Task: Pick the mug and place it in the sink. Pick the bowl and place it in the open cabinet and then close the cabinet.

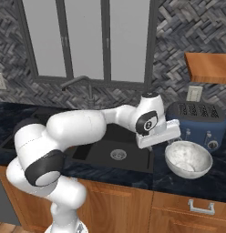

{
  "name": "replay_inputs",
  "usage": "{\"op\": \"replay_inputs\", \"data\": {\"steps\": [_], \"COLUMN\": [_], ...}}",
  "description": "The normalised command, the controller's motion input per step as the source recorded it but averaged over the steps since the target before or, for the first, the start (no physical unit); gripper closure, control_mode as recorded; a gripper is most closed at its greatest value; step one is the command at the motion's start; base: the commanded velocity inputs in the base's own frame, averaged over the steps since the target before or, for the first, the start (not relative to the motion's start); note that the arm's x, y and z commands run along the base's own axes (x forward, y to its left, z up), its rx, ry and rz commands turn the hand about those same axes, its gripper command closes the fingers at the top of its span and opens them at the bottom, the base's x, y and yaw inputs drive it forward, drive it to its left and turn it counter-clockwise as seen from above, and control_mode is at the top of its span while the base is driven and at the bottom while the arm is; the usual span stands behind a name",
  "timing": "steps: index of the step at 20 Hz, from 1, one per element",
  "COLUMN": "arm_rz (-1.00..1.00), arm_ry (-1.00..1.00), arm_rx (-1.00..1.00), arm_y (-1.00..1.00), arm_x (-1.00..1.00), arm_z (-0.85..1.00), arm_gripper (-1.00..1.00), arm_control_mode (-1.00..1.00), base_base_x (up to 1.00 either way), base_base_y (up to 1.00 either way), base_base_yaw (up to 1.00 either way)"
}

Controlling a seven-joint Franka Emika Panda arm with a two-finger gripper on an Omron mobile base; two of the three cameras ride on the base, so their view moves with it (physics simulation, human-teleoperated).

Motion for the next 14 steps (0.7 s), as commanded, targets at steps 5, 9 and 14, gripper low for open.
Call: {"op": "replay_inputs", "data": {"steps": [5, 9, 14], "arm_rz": [0.01, 0.01, 0.00], "arm_ry": [0.00, 0.00, 0.00], "arm_rx": [-0.02, 0.00, 0.00], "arm_y": [-0.21, -0.12, -0.42], "arm_x": [0.42, 0.16, 0.16], "arm_z": [-0.41, -0.36, -0.32], "arm_gripper": [-1.00, -1.00, -1.00], "arm_control_mode": [-1.00, -1.00, -1.00], "base_base_x": [0.00, 0.00, 0.00], "base_base_y": [0.00, 0.00, 0.00], "base_base_yaw": [0.00, 0.00, 0.00]}}
